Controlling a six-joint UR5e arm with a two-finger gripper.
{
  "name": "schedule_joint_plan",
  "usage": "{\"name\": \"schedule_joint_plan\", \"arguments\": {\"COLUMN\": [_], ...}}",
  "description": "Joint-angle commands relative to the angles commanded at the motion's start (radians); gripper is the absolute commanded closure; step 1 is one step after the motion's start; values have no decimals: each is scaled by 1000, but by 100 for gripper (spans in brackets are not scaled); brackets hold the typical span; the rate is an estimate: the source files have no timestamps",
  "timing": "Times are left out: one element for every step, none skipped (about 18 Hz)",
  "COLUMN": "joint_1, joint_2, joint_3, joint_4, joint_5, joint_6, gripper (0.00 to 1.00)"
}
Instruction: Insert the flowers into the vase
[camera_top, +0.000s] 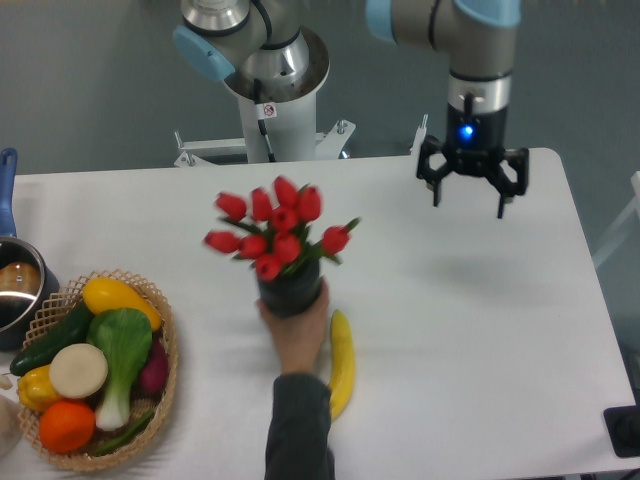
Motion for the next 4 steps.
{"name": "schedule_joint_plan", "arguments": {"joint_1": [-6, -8, -8, -6], "joint_2": [-31, -57, -71, -72], "joint_3": [25, 43, 54, 49], "joint_4": [0, 2, 2, 0], "joint_5": [29, 39, 43, 45], "joint_6": [-2, -6, -8, -8], "gripper": [0, 0, 0, 0]}}
